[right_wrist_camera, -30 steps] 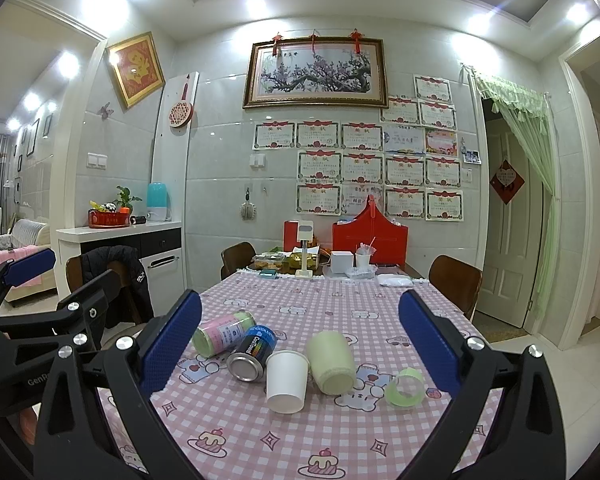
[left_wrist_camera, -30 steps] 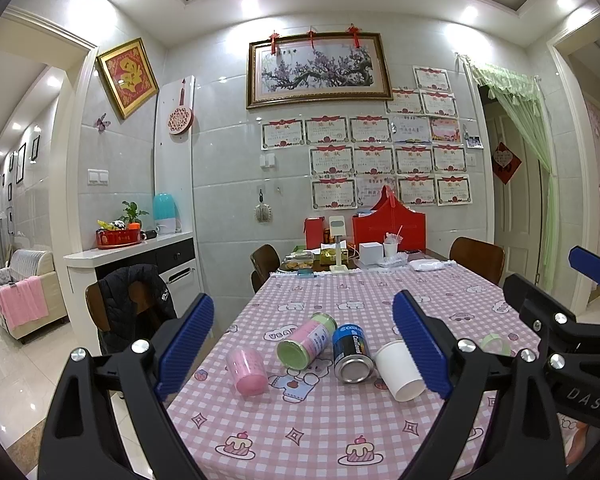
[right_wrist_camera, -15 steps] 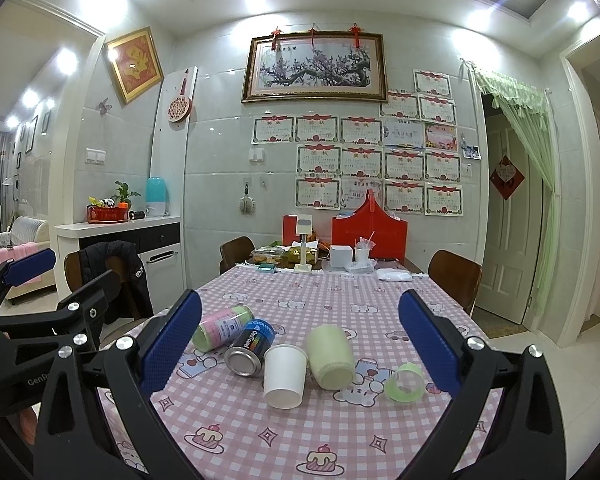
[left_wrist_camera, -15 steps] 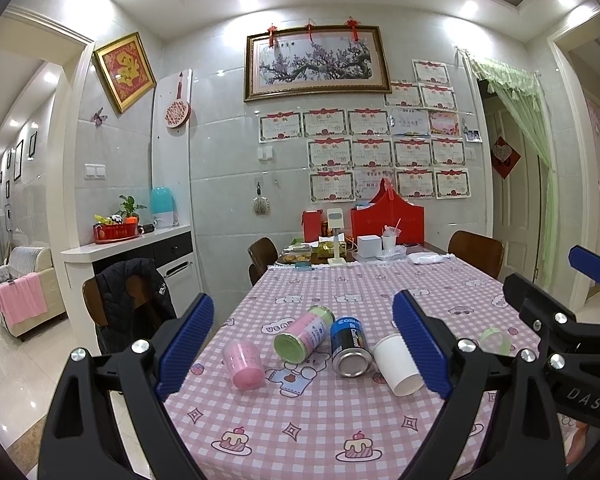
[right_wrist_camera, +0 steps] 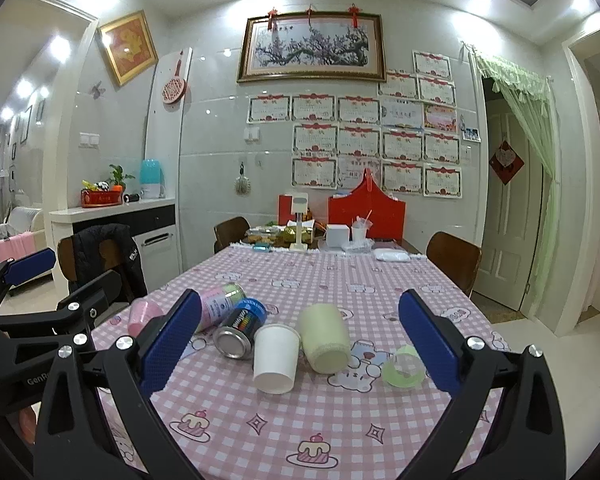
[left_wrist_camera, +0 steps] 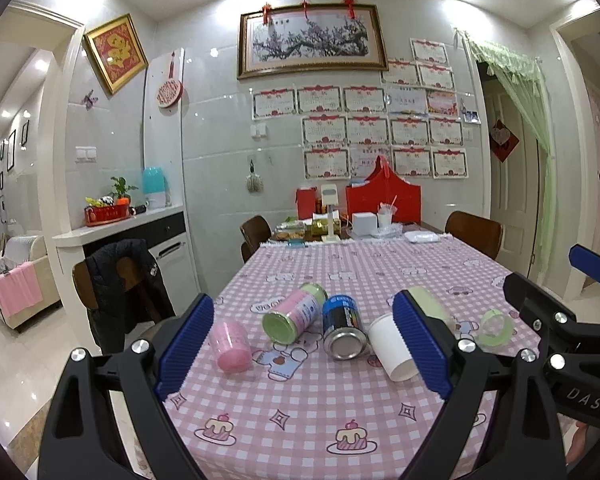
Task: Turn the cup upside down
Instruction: 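Move the right gripper toward the white paper cup lying on its side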
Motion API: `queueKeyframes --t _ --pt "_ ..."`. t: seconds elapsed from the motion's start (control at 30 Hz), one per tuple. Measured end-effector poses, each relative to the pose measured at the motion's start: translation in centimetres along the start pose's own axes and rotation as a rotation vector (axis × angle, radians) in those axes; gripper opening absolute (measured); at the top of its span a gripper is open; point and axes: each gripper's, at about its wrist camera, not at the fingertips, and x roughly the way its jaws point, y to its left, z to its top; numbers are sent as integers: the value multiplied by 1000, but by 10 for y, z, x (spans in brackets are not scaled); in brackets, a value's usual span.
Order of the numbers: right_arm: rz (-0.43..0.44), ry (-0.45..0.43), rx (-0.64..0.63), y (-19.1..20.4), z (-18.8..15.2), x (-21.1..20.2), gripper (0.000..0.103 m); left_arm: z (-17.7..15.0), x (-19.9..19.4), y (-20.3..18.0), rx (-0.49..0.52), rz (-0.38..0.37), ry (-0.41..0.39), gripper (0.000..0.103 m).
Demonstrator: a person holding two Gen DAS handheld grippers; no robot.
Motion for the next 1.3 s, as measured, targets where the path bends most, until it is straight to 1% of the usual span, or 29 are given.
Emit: queueKeyframes --t 0.23,0.4,0.6,0.77,0.87,1.1,1.3 --pt "-9 66 -14 -10 -13 20 95 -9 30 -9 -15 -34 98 90" --pt "-41 121 -24 -26 -27 38 95 -23 59 -24 -25 -95 190 90" --pt "-99 189 10 -64 -44 57 95 -48 106 -54 -50 -182 340 89" --pt "-110 236 72 -96 -54 73 95 -64 138 -80 -61 -230 399 89" --pt "-104 253 90 -104 -60 83 95 -68 155 -97 -49 -226 420 89" --pt "-65 298 100 -106 -73 114 95 -73 189 -114 -37 -200 478 89" --pt "-50 318 113 -109 -78 129 95 -73 205 -122 -17 -181 484 89"
